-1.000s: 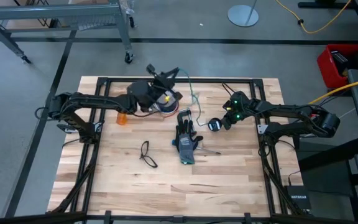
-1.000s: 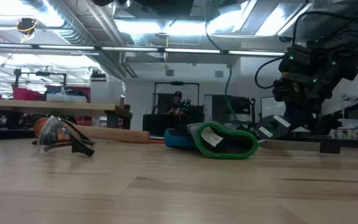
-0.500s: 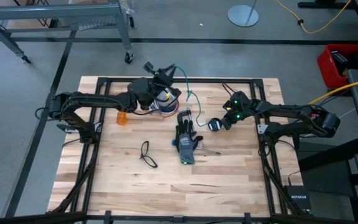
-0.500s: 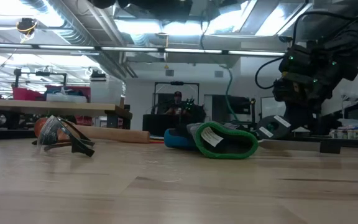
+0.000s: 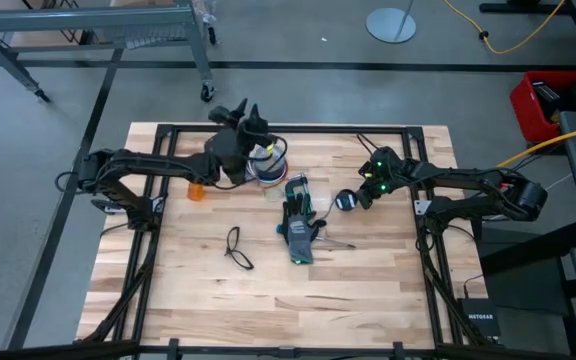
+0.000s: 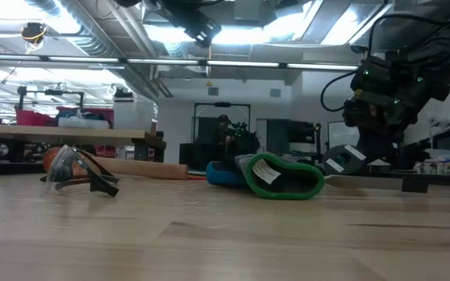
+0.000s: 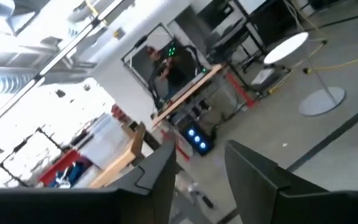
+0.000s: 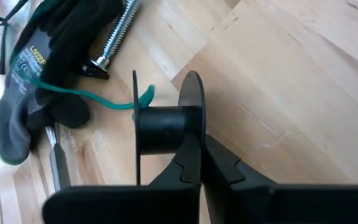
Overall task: Coil cords
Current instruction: Coil the green wire on the black spool
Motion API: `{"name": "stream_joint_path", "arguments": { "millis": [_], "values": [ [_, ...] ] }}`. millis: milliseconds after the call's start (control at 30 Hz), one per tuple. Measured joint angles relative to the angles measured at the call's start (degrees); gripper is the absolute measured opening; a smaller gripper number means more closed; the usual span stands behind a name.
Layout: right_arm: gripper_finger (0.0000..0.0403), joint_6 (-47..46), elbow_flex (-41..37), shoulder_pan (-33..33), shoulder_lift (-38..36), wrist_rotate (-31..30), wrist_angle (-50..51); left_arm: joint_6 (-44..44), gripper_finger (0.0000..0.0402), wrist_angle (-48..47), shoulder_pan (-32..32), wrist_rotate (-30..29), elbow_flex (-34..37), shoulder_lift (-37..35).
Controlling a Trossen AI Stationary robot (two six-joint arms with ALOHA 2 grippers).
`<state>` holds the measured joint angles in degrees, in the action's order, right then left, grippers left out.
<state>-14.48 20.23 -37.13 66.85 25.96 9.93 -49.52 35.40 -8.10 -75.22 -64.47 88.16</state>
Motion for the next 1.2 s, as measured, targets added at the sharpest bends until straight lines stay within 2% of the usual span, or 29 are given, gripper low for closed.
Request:
{"name": "stream_joint_path", "arguments": {
  "millis": [133,233,333,467,533,767,867,1033,1200],
  "values": [
    [0.0001,0.0,0.0,0.0,0.0,-1.3,-0.2,1.2,0.0134,-5.6,4.5,-1.2,0.0,0.0],
    [0.0001,0.0,-0.1,0.0,0.0,-2.0,-2.7,3.9,0.0131,-10.7,8.3,2.4,0.0,0.0],
    [0.0001,0.2,-0.3,0.0,0.1,-2.0,-7.2,10.6,0.0126,-16.4,11.7,13.3,0.0,0.0],
    [0.0001,0.2,-0.2,0.0,0.2,-0.2,-15.9,17.4,0.012,-21.8,14.2,33.7,0.0,0.0],
    [0.0001,0.2,-0.2,0.0,0.2,2.3,-18.9,20.4,0.0118,-22.6,14.4,39.0,0.0,0.0],
    [0.0001,-0.7,-0.2,0.0,0.1,17.3,-30.7,28.6,0.0117,-23.4,12.6,40.1,0.0,0.0],
    [0.0001,-2.9,-0.2,0.0,0.1,20.6,-34.6,31.6,0.0117,-24.4,11.5,42.9,0.0,0.0],
    [0.0001,-4.6,-0.1,0.0,0.1,24.9,-42.6,35.9,0.0117,-24.5,9.6,54.1,0.0,0.0],
    [0.0001,-7.8,-0.1,0.0,0.0,29.1,-50.5,35.2,0.0117,-25.0,8.8,56.0,0.0,0.0]
  ]
}}
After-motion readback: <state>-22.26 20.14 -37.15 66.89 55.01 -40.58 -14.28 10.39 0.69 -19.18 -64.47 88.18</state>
